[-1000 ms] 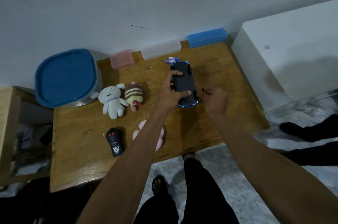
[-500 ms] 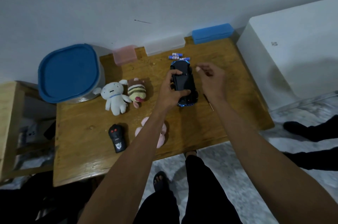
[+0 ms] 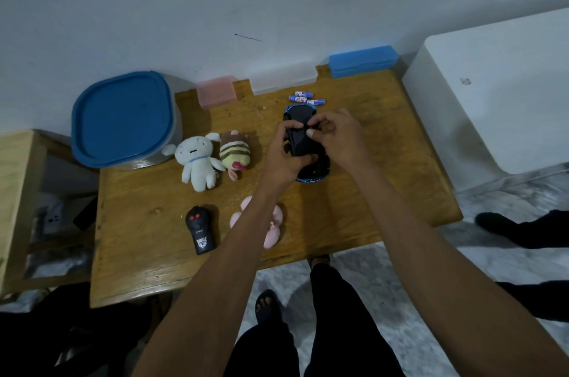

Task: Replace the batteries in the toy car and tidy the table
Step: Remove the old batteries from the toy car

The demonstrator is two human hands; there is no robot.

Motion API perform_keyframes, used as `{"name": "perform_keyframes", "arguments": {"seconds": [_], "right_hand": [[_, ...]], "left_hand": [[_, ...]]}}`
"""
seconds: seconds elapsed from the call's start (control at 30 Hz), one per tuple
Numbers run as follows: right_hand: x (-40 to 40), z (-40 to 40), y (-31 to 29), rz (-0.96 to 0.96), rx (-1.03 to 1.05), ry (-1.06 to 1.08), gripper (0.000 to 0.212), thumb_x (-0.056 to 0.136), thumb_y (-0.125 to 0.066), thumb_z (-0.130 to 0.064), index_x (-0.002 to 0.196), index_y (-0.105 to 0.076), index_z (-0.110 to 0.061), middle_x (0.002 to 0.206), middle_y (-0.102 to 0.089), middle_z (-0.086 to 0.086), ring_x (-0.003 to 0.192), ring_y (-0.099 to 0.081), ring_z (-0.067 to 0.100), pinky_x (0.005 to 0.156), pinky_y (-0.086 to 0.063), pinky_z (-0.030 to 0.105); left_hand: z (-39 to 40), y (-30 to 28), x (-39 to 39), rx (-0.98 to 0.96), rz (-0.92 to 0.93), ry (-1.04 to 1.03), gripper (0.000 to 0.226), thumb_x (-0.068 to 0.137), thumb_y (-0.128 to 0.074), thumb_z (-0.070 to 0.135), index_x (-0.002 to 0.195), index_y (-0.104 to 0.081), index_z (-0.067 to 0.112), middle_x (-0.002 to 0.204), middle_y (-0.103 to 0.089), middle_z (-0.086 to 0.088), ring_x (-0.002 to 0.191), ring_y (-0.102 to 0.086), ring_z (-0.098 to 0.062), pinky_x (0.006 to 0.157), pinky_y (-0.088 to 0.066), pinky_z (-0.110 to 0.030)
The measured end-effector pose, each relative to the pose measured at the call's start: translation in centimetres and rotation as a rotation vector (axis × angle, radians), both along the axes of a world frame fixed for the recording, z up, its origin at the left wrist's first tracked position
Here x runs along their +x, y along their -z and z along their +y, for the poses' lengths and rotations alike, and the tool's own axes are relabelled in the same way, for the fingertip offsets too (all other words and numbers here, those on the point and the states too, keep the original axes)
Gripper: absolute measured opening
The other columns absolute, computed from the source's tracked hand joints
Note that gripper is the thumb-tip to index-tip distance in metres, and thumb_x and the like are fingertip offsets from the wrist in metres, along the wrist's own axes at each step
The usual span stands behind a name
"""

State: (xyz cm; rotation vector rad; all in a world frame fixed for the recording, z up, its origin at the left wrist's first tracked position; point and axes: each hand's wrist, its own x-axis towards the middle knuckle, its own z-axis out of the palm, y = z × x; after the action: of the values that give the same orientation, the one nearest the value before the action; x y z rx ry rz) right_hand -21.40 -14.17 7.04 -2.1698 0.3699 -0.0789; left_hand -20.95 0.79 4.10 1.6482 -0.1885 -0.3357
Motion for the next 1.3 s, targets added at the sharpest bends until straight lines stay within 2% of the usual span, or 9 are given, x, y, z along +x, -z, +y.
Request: {"name": "perform_keyframes", "arguments": {"seconds": [0.13,0.27,0.4,0.47,0.63,0.77,0.87,1.07,1.3], "right_hand": [[0.2,-1.0,-1.4,0.033,0.131,-0.088,0.014,0.086,-0.077,-0.011,0.097,-0.07,-0.016,0.096,-0.067,-0.001,0.087,-0.063,0.008,0.076,-0.05,0.022],[0.4,-2.0,-2.6,0.044,0.192,-0.084,0.014,0.086,-0.077,-0.012,0.098,-0.071,-0.015,0.094,-0.072,0.003,0.087,-0.067,0.008,0.075,-0.053,0.022],[0.3,-2.7,-2.6,-0.053,0.352,0.149,0.019,0.089,-0.074,-0.015,0.106,-0.068,-0.017,0.098,-0.072,-0.003,0.088,-0.067,0.004,0.068,-0.052,0.016],[0.1,-3.6,-1.9,-0.098,0.363,0.267,0.016,0.088,-0.075,-0.014,0.103,-0.069,-0.018,0.1,-0.073,-0.002,0.089,-0.067,0.004,0.075,-0.055,0.022],[-1.5,-5.1,1.3,-0.033,0.277,0.334,0.013,0.086,-0.078,-0.01,0.089,-0.072,-0.022,0.094,-0.074,-0.005,0.091,-0.07,0.01,0.089,-0.056,0.029],[-3.2,-4.4,4.5,0.153,0.172,0.235,0.013,0.083,-0.08,-0.006,0.083,-0.075,-0.018,0.094,-0.076,0.004,0.089,-0.07,0.016,0.085,-0.056,0.031],[-4.2,-3.7,6.3,0.214,0.111,0.207,0.005,0.082,-0.08,-0.007,0.086,-0.078,-0.009,0.091,-0.077,0.009,0.085,-0.07,0.019,0.078,-0.057,0.034],[-5.1,-2.7,7.3,0.323,-0.111,0.131,0.013,0.091,-0.073,-0.022,0.103,-0.078,-0.023,0.099,-0.074,0.0,0.087,-0.067,0.015,0.07,-0.054,0.028],[-1.6,-1.9,1.9,0.015,0.111,0.306,0.011,0.091,-0.073,-0.027,0.098,-0.076,-0.02,0.098,-0.075,-0.006,0.094,-0.069,0.01,0.082,-0.054,0.027]], "left_hand": [[0.4,0.0,0.1,0.004,0.02,-0.015,0.063,0.074,-0.08,-0.008,0.126,-0.052,0.016,0.127,-0.06,-0.008,0.108,-0.063,-0.009,0.079,-0.054,-0.018],[0.3,-0.6,0.4,0.013,0.014,-0.002,0.066,0.073,-0.081,-0.007,0.128,-0.053,0.018,0.127,-0.06,-0.009,0.11,-0.062,-0.016,0.078,-0.053,-0.014],[0.0,-1.0,0.5,-0.004,0.043,0.011,0.072,0.072,-0.082,-0.007,0.13,-0.051,0.024,0.127,-0.059,-0.008,0.111,-0.063,-0.019,0.08,-0.058,-0.021],[0.2,-0.9,0.5,-0.012,0.05,0.005,0.076,0.072,-0.082,-0.008,0.134,-0.051,0.023,0.127,-0.06,-0.011,0.113,-0.063,-0.024,0.08,-0.058,-0.024],[0.6,-0.9,0.5,0.006,0.064,-0.018,0.079,0.072,-0.084,-0.003,0.136,-0.05,0.029,0.13,-0.061,-0.009,0.113,-0.065,-0.025,0.081,-0.06,-0.028],[0.9,-0.8,0.5,0.016,0.063,-0.025,0.077,0.073,-0.085,0.0,0.136,-0.052,0.03,0.131,-0.06,-0.008,0.112,-0.065,-0.026,0.087,-0.062,-0.038],[0.8,-0.9,0.4,0.013,0.078,-0.018,0.078,0.074,-0.084,-0.002,0.137,-0.052,0.031,0.131,-0.06,-0.007,0.112,-0.065,-0.025,0.08,-0.061,-0.029],[0.9,-0.5,0.3,0.032,0.068,0.013,0.079,0.074,-0.084,0.001,0.139,-0.051,0.032,0.134,-0.058,-0.005,0.114,-0.064,-0.023,0.088,-0.061,-0.039],[0.8,-0.4,0.4,0.048,0.028,0.008,0.078,0.073,-0.086,0.007,0.137,-0.052,0.036,0.134,-0.059,-0.004,0.115,-0.065,-0.023,0.093,-0.059,-0.047]]}}
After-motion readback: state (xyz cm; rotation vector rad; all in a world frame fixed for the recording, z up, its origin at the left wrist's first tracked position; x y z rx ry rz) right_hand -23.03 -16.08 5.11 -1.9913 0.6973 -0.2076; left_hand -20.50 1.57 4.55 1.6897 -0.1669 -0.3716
